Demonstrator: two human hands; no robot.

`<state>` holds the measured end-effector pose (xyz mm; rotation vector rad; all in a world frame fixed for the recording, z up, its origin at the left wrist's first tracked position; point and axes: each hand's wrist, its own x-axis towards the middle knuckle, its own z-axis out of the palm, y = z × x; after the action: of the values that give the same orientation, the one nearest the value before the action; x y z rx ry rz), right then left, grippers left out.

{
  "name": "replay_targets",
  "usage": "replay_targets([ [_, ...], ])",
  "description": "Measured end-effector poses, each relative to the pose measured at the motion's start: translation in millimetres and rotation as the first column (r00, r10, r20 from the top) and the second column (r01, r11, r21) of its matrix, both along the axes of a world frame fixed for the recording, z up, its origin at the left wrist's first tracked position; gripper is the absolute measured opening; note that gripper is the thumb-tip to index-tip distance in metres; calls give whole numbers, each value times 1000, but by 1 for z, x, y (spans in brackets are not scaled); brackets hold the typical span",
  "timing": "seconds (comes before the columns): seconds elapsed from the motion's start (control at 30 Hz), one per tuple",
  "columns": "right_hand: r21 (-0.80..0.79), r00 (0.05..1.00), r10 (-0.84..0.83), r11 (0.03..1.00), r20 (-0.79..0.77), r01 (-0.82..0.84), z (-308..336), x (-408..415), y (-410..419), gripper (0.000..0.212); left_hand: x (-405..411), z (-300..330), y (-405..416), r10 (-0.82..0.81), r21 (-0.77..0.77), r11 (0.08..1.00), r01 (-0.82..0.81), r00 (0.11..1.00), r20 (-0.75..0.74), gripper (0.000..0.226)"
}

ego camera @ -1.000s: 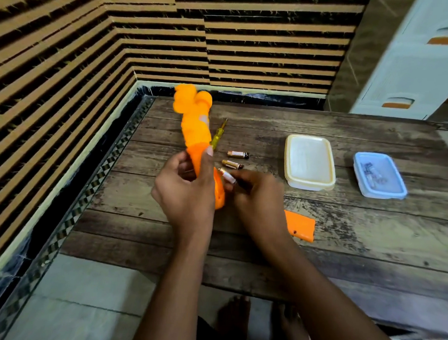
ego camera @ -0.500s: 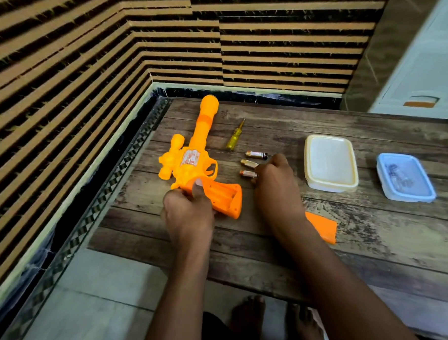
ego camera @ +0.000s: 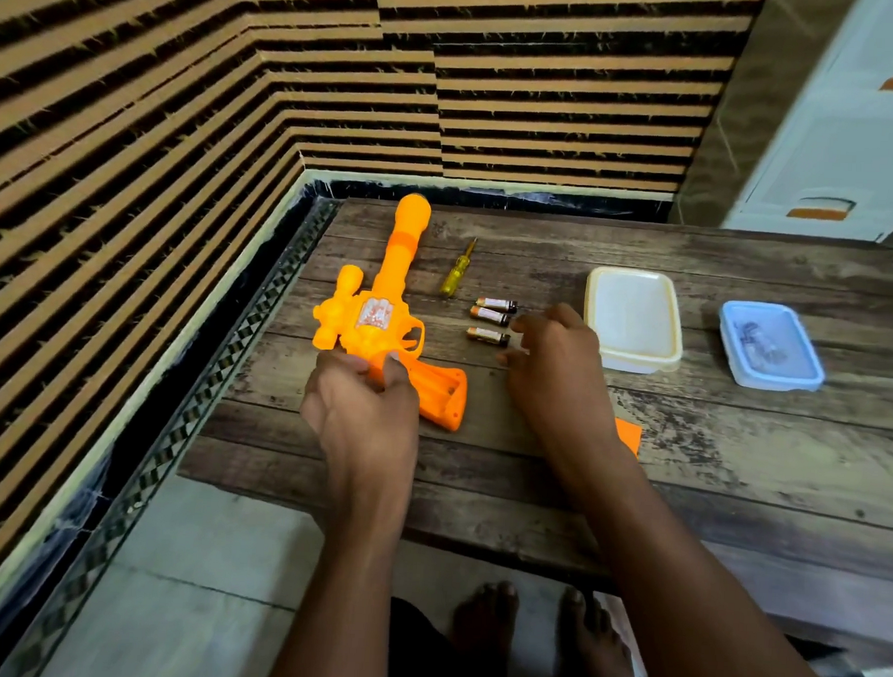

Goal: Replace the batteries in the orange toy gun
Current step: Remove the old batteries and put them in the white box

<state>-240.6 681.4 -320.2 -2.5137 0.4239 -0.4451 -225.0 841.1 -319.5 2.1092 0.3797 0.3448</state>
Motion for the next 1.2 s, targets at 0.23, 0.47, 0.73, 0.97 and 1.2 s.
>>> replay_targets([
  [0.23, -59, 957, -161, 982, 240, 180, 7, -20, -38, 16, -5, 24, -55, -344, 149, 937, 317, 913, 218, 9],
  [0.47, -45, 975, -122, 992, -184, 116, 8, -23, -77, 53, 9, 13, -90, -480, -30, 871, 490, 862, 163, 4],
  [0.73, -123, 972, -195, 970, 134, 211, 12, -24, -79, 24, 12, -6, -95, -498, -221, 815, 536, 842, 207, 19],
  [0.97, -41, 839, -138, 981, 525, 188, 25, -27, -63, 23, 2, 11, -111, -554, -582, 623, 522, 820, 143, 21],
  [1.2, 66, 829, -79, 997, 553, 50, 46, -48, -54, 26, 2, 24, -107, -676, -852, 342, 396, 733, 70, 45],
])
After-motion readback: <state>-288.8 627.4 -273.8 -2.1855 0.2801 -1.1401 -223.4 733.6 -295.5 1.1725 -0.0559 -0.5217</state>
